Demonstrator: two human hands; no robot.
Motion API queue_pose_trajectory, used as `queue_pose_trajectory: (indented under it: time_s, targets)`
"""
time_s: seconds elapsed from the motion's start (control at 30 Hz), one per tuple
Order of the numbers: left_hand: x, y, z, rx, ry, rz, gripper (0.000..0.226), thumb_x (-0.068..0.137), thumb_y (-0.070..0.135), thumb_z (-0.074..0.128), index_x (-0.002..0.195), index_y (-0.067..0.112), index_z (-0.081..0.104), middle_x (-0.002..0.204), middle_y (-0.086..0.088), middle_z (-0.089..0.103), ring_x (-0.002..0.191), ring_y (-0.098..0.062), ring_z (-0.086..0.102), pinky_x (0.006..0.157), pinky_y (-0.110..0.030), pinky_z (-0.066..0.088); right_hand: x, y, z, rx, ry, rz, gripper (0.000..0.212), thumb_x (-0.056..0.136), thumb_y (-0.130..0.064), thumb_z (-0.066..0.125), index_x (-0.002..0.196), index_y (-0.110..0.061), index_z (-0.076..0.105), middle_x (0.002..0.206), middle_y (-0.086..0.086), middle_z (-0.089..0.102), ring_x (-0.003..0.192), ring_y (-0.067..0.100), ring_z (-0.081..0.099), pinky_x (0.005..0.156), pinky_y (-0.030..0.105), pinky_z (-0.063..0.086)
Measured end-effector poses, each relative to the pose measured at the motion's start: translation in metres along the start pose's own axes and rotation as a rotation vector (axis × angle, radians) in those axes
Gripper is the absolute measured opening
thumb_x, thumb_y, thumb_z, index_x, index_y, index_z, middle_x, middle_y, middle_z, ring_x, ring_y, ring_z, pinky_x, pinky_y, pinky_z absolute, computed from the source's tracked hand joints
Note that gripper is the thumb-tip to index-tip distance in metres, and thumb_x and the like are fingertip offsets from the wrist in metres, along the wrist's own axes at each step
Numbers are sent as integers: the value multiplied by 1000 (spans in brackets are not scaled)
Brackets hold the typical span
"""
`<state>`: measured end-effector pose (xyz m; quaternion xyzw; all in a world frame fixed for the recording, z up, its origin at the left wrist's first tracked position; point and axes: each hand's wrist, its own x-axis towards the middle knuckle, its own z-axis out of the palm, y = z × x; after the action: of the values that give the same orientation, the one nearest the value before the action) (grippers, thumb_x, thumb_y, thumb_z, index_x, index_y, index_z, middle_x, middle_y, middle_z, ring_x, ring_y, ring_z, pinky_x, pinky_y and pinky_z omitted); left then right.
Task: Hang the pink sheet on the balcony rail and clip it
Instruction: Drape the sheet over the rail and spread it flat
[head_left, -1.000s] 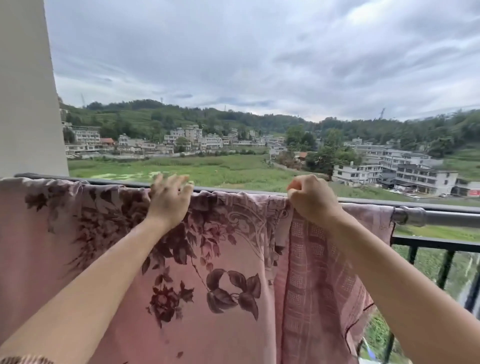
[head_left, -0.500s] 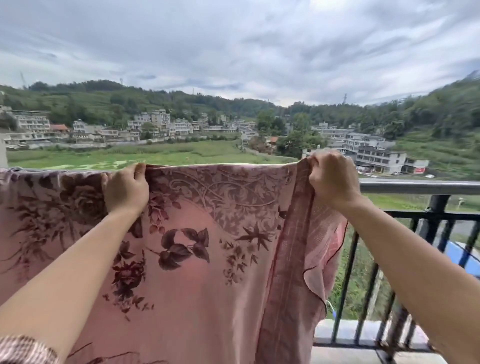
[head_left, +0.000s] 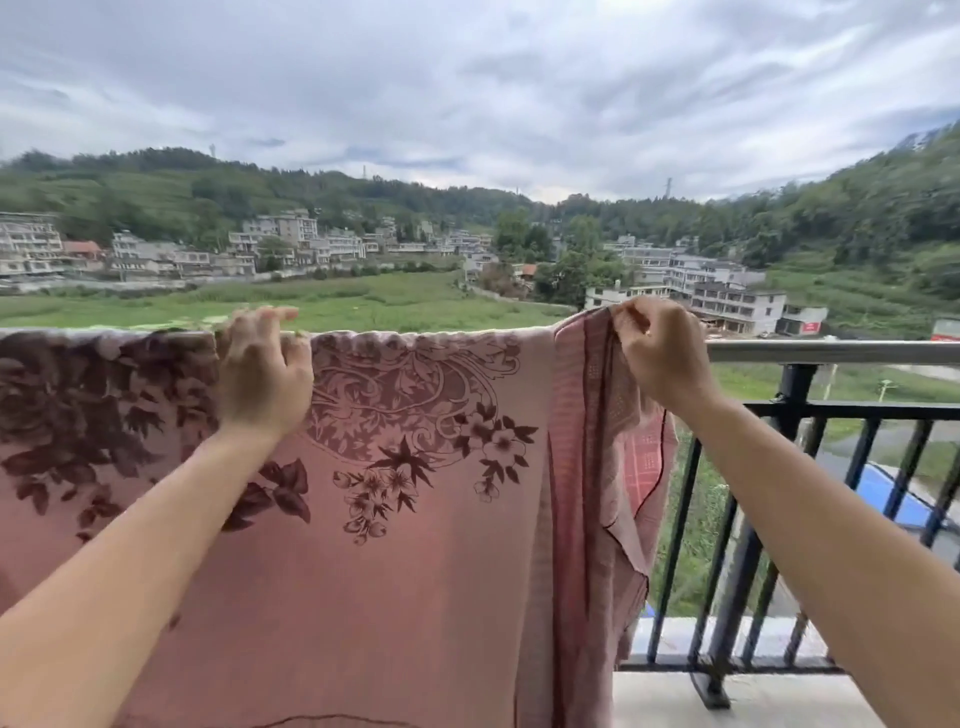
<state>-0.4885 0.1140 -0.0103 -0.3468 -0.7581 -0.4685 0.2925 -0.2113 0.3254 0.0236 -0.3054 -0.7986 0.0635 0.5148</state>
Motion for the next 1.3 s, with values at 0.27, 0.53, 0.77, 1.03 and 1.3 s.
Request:
queue_pose_trajectory:
  time_s: [0.27, 0.53, 0.77, 1.03, 1.3]
  targets:
    - [-112, 126, 96, -121, -94, -11, 52, 87, 36, 45, 134, 17, 40, 150, -10, 22, 138, -30, 24, 110, -54, 29, -23, 69, -14, 146, -77, -276, 16, 86, -23, 55, 91, -10, 63, 96, -1, 56, 91, 16, 54, 85, 37, 47]
    - [-185, 209, 110, -212, -241, -33, 69, 79, 63, 43, 125, 12, 46, 121, -3, 44, 111, -11, 37, 93, -23, 30, -54, 111, -11, 226, -197, -210, 30, 88, -24, 62, 108, -3, 53, 103, 10, 56, 81, 15, 52, 68, 20, 45]
    - [-165, 217, 124, -120, -247, -120, 14, 88, 34, 61, 86, 20, 58, 86, 0, 59, 82, -16, 54, 68, -23, 33, -47, 123, 11, 517, -443, 320, 74, 83, -50, 64, 136, -6, 40, 133, 11, 52, 119, 26, 53, 101, 43, 44]
    - [-138, 241, 107, -400, -114, -143, 11, 99, 16, 46, 91, 11, 53, 61, 5, 54, 42, 0, 50, 41, -11, 34, -16, 155, 5, 1028, -486, 585, 20, 92, -32, 60, 82, -15, 66, 76, 5, 68, 63, 16, 60, 60, 32, 52]
    - [-91, 332, 110, -393, -171, 17, 11, 94, 22, 58, 88, 14, 61, 67, 14, 55, 49, 8, 49, 55, -12, 41, 40, 234, -7, 1247, -159, 819, 5, 91, -14, 56, 89, -15, 60, 79, 3, 61, 68, 14, 57, 62, 29, 48]
